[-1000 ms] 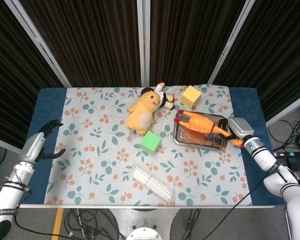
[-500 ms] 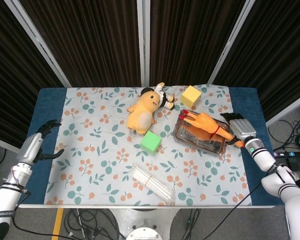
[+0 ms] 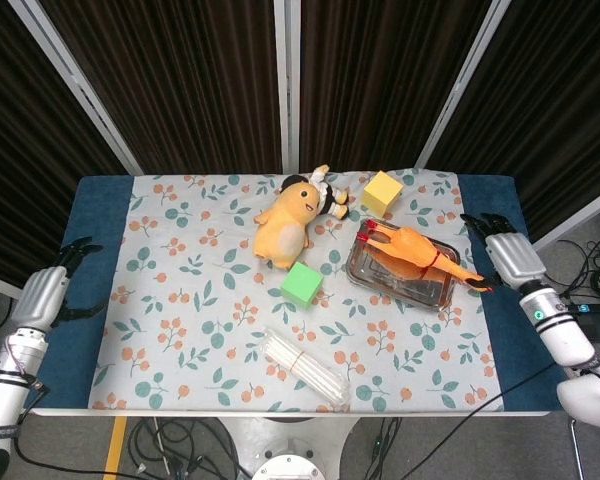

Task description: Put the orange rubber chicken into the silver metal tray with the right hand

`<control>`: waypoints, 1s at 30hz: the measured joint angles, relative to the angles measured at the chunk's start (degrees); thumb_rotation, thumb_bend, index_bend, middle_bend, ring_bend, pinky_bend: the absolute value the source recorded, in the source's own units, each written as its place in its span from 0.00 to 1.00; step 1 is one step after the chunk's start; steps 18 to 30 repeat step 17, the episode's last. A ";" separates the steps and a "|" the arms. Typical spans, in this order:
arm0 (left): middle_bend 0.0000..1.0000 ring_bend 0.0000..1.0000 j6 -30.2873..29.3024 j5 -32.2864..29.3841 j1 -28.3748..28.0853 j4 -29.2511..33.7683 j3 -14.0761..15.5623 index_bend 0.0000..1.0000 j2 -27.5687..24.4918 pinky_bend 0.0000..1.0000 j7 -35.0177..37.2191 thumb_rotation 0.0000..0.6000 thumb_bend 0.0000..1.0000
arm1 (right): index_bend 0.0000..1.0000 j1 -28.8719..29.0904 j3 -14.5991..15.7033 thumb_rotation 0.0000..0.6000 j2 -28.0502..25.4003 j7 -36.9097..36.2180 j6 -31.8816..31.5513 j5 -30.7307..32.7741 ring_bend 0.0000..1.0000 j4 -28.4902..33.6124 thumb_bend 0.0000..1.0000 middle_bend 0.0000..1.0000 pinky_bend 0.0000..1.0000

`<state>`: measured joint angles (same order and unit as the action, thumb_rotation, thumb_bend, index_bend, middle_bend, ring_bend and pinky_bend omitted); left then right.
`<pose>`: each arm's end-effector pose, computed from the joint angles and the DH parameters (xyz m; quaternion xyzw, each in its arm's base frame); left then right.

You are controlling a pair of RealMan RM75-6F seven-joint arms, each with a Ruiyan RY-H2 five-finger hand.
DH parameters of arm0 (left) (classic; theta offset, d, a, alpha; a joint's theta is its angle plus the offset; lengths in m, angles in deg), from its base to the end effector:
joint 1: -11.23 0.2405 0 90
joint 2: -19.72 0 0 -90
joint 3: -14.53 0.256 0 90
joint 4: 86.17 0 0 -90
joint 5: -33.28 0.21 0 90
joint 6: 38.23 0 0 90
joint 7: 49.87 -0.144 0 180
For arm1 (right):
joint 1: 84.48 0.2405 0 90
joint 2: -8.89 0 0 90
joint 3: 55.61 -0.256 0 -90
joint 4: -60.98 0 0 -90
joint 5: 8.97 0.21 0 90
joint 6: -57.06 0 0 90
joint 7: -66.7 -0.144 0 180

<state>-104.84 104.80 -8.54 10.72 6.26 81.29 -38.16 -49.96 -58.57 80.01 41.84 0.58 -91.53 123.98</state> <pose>-0.2764 0.2725 0.1476 -0.5599 -0.5107 -0.4292 0.4915 -0.3033 -0.3686 0.1391 0.6831 -0.4079 0.3648 0.4837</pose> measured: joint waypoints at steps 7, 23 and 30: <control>0.17 0.12 -6.83 0.10 2.74 -1.79 2.06 0.23 1.81 0.22 -13.81 1.00 0.27 | 0.01 -10.27 0.02 1.00 -7.82 11.80 -17.31 0.21 0.01 17.31 0.19 0.16 0.14; 0.17 0.12 -19.93 3.19 10.63 -1.52 5.61 0.23 5.91 0.21 -21.65 1.00 0.27 | 0.00 -26.15 4.04 1.00 -7.63 20.02 -36.84 -5.25 0.00 24.16 0.19 0.16 0.11; 0.17 0.12 -19.93 3.19 10.63 -1.52 5.61 0.23 5.91 0.21 -21.65 1.00 0.27 | 0.00 -26.15 4.04 1.00 -7.63 20.02 -36.84 -5.25 0.00 24.16 0.19 0.16 0.11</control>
